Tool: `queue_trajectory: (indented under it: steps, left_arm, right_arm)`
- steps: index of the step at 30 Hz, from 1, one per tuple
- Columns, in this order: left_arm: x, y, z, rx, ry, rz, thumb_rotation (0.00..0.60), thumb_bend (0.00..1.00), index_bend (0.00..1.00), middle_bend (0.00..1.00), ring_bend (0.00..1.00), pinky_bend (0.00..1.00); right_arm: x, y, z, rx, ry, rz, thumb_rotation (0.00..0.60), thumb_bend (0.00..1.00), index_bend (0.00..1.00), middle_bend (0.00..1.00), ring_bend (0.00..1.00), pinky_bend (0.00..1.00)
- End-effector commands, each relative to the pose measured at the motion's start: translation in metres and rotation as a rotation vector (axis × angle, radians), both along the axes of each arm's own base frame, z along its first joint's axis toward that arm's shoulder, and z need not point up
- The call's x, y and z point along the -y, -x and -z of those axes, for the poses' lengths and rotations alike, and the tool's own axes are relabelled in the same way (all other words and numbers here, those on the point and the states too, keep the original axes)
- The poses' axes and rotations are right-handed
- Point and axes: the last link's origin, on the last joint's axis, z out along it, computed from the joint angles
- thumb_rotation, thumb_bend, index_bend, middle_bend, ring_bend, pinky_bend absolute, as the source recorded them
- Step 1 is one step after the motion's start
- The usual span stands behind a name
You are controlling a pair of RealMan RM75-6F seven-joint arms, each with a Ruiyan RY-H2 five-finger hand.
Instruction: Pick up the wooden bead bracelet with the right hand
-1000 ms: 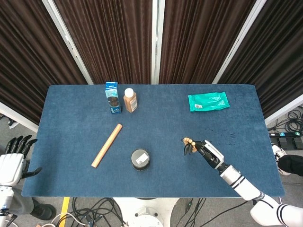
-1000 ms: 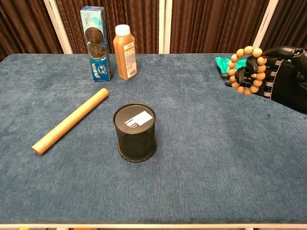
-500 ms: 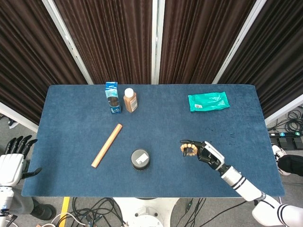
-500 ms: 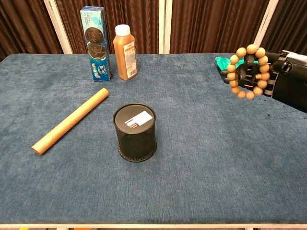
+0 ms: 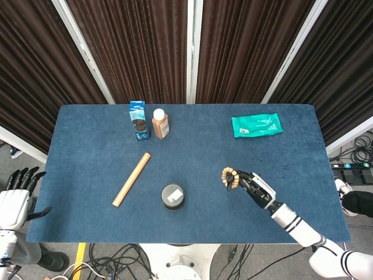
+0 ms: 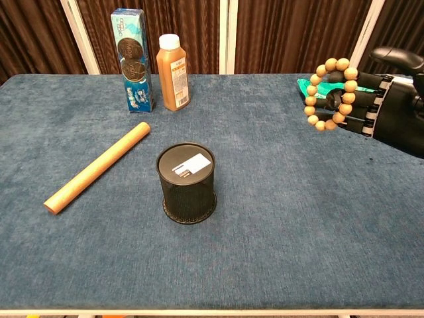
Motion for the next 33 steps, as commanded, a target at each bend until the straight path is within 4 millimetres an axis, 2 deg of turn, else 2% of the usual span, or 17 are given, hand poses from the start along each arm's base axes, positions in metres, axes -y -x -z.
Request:
queue_trajectory:
  steps: [1, 5, 10, 16, 23, 28, 33]
  left_arm:
    - [0.0, -0.0002, -0.0003, 0.0, -0.001, 0.001, 0.6, 0.0, 0.17, 0.08, 0.01, 0.02]
    - [0.0001, -0.0004, -0.0004, 0.001, -0.002, 0.003, 0.6, 0.0, 0.17, 0.08, 0.01, 0.02]
    - [0.0004, -0.0002, -0.0009, 0.002, -0.004, 0.001, 0.6, 0.0, 0.17, 0.08, 0.01, 0.02]
    - [0.0007, 0.0003, -0.0005, 0.003, -0.002, -0.001, 0.6, 0.0, 0.17, 0.08, 0.01, 0.02]
    - [0.0004, 0.0013, -0.0001, 0.003, -0.001, -0.004, 0.6, 0.0, 0.17, 0.08, 0.01, 0.02]
    - [0.0002, 0.0022, 0.0004, 0.003, 0.002, -0.008, 0.6, 0.0, 0.17, 0.08, 0.01, 0.02]
    - [0.0, 0.0025, 0.0005, 0.004, 0.001, -0.006, 0.6, 0.0, 0.17, 0.08, 0.01, 0.02]
  right_arm:
    - [0.0008, 0.0011, 0.0002, 0.033, -0.007, 0.024, 0.284, 0.34, 0.55, 0.58, 0.14, 0.03]
    - [0.002, 0.0008, -0.0011, 0.059, -0.01, 0.038, 0.285, 0.37, 0.61, 0.61, 0.16, 0.03]
    - [0.003, 0.0003, -0.0022, 0.063, 0.0, 0.039, 0.285, 0.41, 0.62, 0.62, 0.16, 0.03]
    - [0.0025, 0.0005, -0.0008, 0.042, 0.01, 0.026, 0.286, 0.53, 0.63, 0.62, 0.16, 0.03]
    - [0.0029, -0.0004, 0.0009, 0.031, 0.007, 0.019, 0.287, 0.53, 0.63, 0.62, 0.16, 0.01]
    - [0.0036, -0.0001, 0.0022, 0.026, 0.012, 0.022, 0.215, 0.59, 0.63, 0.62, 0.16, 0.0]
    - [0.0031, -0.0006, 0.0028, 0.023, 0.011, 0.017, 0.204, 0.65, 0.63, 0.62, 0.16, 0.0]
